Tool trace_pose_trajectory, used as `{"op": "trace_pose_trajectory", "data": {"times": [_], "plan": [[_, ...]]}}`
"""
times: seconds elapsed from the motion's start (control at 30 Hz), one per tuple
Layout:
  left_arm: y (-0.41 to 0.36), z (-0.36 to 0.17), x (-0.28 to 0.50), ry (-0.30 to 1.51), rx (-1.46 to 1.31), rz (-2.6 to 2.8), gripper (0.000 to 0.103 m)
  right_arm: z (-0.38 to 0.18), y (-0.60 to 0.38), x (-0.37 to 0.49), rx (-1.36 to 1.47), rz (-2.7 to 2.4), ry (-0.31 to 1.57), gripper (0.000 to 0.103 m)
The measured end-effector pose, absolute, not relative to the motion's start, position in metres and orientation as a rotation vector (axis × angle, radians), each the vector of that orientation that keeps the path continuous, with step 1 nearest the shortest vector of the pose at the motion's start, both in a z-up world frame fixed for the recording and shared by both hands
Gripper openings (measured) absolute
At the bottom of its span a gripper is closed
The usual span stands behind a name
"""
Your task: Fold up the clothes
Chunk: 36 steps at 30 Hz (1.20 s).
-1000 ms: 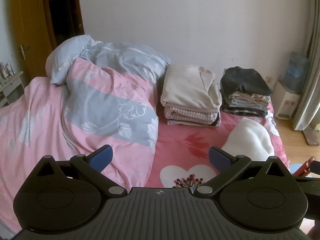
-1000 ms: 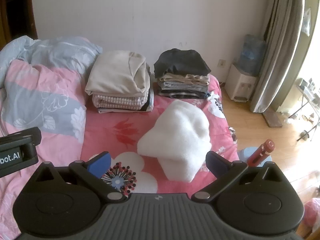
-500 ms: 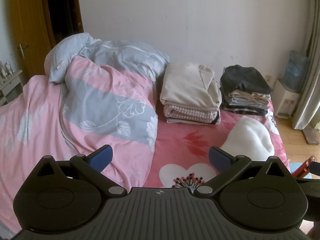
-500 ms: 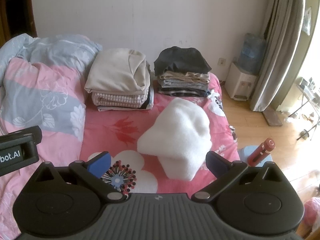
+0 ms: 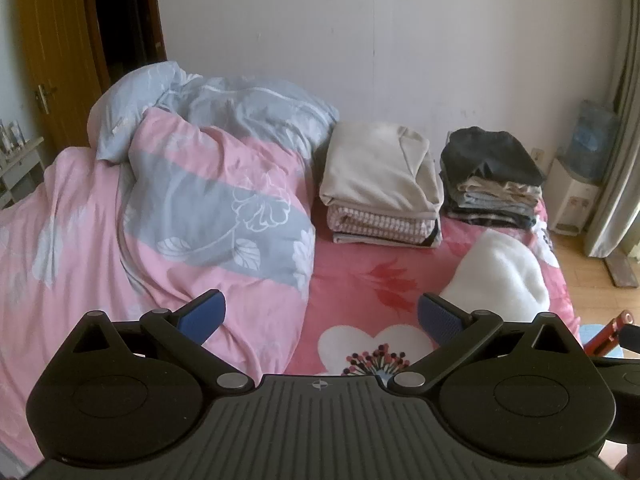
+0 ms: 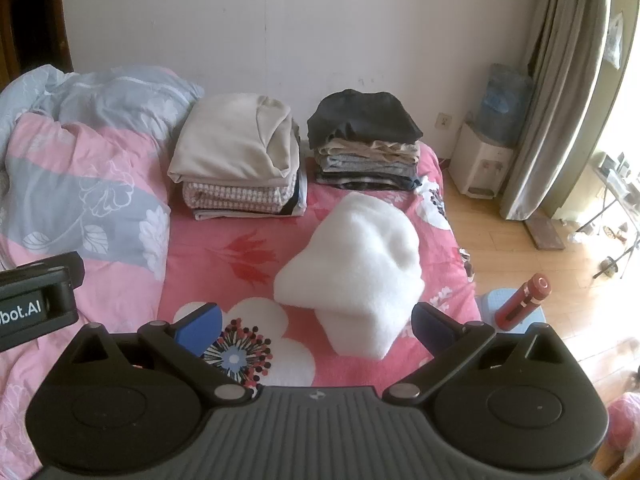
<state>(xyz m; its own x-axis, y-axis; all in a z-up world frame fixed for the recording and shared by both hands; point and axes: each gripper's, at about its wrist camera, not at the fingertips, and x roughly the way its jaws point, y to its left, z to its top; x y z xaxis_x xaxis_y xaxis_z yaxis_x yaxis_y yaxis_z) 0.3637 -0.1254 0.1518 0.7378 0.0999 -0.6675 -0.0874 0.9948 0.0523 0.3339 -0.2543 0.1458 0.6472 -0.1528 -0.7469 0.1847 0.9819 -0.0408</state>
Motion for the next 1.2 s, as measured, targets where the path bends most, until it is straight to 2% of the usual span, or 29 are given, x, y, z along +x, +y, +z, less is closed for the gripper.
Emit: {"op": "trace_pose_trajectory", "data": {"times": [1.2], "plan": [[-0.1224, 0.1481, 0.3698, 0.746, 0.018, 0.105, 0.103, 0.1406, -0.2494, 0.3375, 0.031, -0.189, 0.858, 0.103]]}}
